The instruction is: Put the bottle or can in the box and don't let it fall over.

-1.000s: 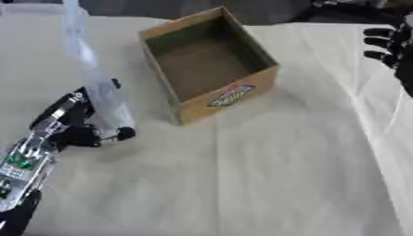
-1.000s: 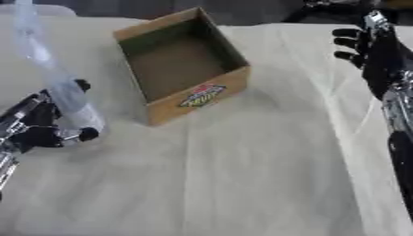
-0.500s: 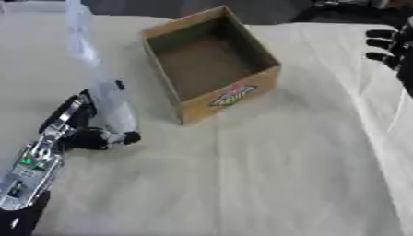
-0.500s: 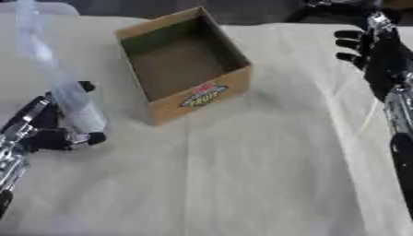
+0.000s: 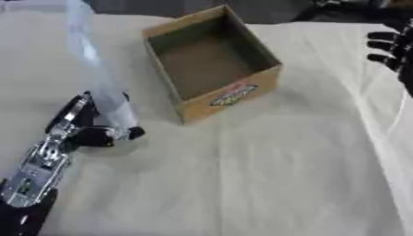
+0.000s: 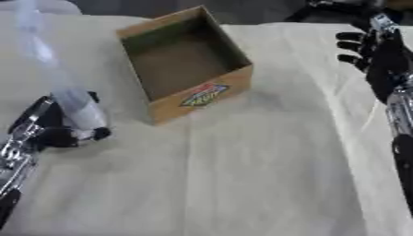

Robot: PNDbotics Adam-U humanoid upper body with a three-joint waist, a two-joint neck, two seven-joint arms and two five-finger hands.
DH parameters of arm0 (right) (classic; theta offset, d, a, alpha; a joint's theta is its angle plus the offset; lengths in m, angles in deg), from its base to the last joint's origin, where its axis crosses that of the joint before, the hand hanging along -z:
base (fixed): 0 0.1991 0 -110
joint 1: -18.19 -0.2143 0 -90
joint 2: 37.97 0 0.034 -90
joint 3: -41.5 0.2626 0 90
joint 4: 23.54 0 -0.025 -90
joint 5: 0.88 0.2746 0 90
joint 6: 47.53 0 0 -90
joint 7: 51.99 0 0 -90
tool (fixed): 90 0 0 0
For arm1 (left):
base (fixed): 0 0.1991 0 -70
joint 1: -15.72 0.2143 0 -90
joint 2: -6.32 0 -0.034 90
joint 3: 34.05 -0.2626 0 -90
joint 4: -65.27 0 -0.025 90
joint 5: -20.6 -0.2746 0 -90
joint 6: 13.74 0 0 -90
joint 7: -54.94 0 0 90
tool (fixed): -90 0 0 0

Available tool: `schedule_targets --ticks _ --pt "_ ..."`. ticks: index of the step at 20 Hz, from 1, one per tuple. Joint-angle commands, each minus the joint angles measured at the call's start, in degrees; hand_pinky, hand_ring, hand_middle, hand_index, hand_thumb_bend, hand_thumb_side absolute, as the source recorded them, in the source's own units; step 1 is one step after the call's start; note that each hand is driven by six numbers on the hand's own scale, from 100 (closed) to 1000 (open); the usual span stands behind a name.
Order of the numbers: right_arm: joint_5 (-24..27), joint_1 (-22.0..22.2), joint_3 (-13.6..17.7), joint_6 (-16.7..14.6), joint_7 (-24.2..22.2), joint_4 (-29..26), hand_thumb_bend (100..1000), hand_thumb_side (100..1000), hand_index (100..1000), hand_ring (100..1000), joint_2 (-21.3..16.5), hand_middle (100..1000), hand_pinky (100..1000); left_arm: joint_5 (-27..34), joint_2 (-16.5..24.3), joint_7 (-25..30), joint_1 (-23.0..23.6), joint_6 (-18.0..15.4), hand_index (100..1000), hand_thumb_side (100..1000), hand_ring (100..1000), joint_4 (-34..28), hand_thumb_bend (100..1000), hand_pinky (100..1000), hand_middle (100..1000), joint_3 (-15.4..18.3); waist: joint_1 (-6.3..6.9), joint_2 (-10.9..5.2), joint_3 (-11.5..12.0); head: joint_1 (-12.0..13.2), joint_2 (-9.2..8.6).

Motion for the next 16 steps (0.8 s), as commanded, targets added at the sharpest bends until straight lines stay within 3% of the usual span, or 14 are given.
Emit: schedule_targets --ticks 1,5,8,10,12,16 --pt "0.45 -0.67 0.58 0.17 0.0 -0.42 251 974 963 906 -1.18 790 880 1.59 0.3 -1.58 -1.2 -0.51 510 100 763 0.03 670 786 497 0.36 -0.06 -0.83 -0.09 0.21 -0.31" --pt "0.52 -0.65 0.58 0.25 -0.16 -0.35 250 975 960 904 -1.15 792 880 1.86 0.03 -2.35 -1.92 -1.63 411 100 631 0.82 622 677 408 -0.08 -0.13 -0.82 -0.11 0.32 -0.15" --pt "0.54 -0.65 0.62 0.29 -0.21 -0.33 250 975 960 904 -1.14 792 881 0.85 0.11 -1.96 -2.38 -2.84 348 100 574 1.04 639 640 336 -0.32 -0.11 -0.85 -0.07 0.35 -0.06" --pt "0.57 -0.65 0.62 0.33 -0.26 -0.34 251 975 960 903 -1.13 792 882 -0.15 0.23 -1.57 -2.63 -3.53 326 100 602 0.96 658 650 314 -0.41 -0.08 -0.88 -0.03 0.35 -0.01" --pt "0.61 -0.65 0.62 0.39 -0.3 -0.36 252 976 960 903 -1.12 792 883 -1.04 0.32 -1.35 -2.74 -3.93 299 100 698 0.81 667 696 291 -0.35 -0.04 -0.92 0.03 0.34 0.01" --pt "0.71 -0.65 0.64 0.54 -0.33 -0.37 255 976 960 902 -1.11 792 883 -1.6 0.45 -1.49 -2.79 -3.94 260 100 722 0.58 674 732 260 -0.15 0.04 -1.0 0.13 0.33 0.07"
